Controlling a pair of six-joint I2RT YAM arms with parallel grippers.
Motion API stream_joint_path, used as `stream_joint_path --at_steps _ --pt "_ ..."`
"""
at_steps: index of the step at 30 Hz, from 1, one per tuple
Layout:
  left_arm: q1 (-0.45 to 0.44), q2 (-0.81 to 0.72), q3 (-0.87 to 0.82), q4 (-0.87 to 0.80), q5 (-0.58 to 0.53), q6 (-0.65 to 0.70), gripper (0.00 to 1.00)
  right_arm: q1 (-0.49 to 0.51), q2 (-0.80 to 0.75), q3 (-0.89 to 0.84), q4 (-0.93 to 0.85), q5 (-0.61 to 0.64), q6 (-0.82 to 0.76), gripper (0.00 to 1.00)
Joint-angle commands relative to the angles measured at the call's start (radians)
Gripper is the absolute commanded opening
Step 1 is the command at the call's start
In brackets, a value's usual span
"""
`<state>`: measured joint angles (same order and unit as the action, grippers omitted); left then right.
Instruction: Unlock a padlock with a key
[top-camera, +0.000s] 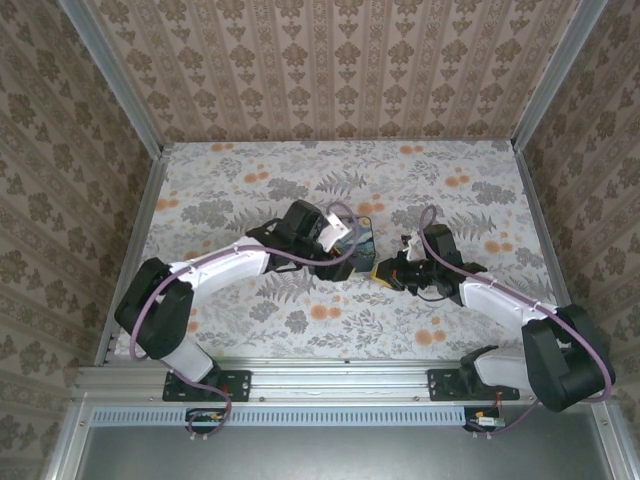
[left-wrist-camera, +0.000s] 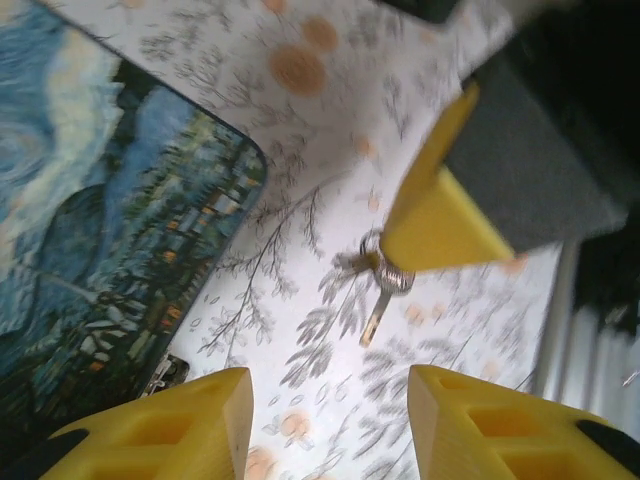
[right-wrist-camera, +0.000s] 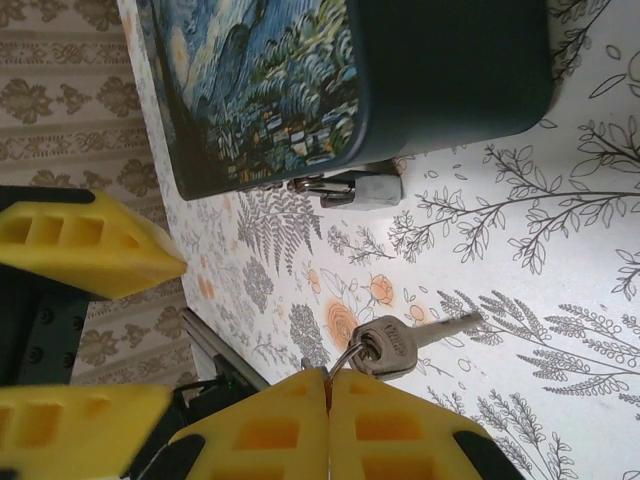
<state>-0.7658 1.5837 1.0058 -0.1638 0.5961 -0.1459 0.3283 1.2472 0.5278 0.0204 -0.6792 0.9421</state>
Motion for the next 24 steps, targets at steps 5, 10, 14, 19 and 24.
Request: stream_joint_path --at_steps 5,10,14,19,24 --pt "0.039 0.012 -0.152 0.52 0.156 -0.779 0.42 0.007 -0.063 -0.037 0.123 0.043 0.129 0.08" --pt "0.03 0.033 -0.148 0.552 0.139 -0.916 0.41 0.011 -0.089 -0.043 0.176 0.043 0.191 0.08" --pt "0.035 0.062 -0.161 0.605 0.15 -0.965 0.4 0.011 -0.091 -0.039 0.19 0.048 0.205 0.08" --pt "0.035 0.069 -0.156 0.578 0.142 -0.952 0.39 0.011 -0.098 -0.049 0.22 0.052 0.227 0.08" --pt "0.034 0.077 -0.167 0.643 0.161 -0.989 0.39 0.012 -0.088 -0.049 0.245 0.066 0.243 0.08"
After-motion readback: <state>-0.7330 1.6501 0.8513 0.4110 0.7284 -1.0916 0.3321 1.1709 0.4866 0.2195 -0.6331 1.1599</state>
